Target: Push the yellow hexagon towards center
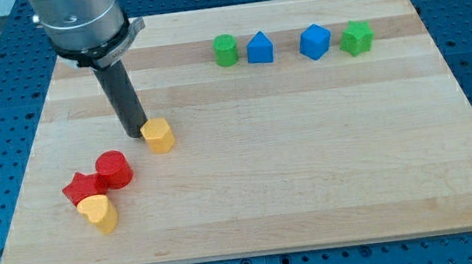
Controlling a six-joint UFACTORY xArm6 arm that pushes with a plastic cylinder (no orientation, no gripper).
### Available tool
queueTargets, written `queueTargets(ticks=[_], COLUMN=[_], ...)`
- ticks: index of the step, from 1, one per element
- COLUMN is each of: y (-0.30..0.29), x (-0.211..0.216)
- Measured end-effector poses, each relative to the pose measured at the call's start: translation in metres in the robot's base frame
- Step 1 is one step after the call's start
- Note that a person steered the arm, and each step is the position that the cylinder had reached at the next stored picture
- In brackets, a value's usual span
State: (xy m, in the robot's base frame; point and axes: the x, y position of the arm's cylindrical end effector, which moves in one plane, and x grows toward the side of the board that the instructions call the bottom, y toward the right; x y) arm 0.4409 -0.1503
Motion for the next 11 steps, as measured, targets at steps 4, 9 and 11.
queueTargets(ticks=[4, 9, 11], y=[-0.023, 0.076, 0.053], x=[0.017, 0.018, 0.017])
